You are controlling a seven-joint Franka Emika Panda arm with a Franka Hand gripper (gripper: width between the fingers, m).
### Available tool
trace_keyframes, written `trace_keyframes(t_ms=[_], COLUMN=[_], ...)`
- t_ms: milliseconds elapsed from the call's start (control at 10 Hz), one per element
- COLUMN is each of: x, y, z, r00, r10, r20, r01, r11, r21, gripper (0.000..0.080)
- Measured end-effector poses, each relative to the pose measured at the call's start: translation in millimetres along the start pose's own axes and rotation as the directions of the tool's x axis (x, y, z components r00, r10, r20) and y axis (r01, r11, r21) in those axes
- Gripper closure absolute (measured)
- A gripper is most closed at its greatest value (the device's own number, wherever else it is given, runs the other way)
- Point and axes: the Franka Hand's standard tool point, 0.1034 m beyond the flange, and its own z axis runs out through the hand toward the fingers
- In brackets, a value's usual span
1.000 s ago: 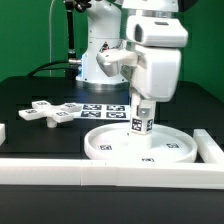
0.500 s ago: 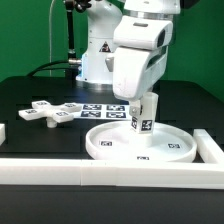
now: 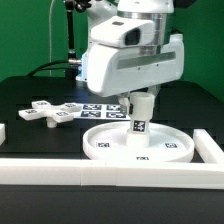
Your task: Assemble round table
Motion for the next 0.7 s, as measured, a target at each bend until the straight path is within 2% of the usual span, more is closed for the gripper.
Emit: trace_keyframes(t_ms=[100,200,400,700], x=[0.6,0.7,3.0,3.1], y=[-1.2,-3.7,-11.7,-12.6], z=[0.4,0.7,1.0,1.0], r00=[0.994,0.972,0.880,0.789], r10=[0.105,0.231,0.474,0.614], r20=[-0.022,-0.042,-0.035,-0.024], r01=[-0.105,-0.231,-0.473,-0.613], r11=[0.994,0.973,0.880,0.789], r21=[-0.003,0.006,0.036,0.045], gripper=[0.0392,0.0392,0.0392,0.0392])
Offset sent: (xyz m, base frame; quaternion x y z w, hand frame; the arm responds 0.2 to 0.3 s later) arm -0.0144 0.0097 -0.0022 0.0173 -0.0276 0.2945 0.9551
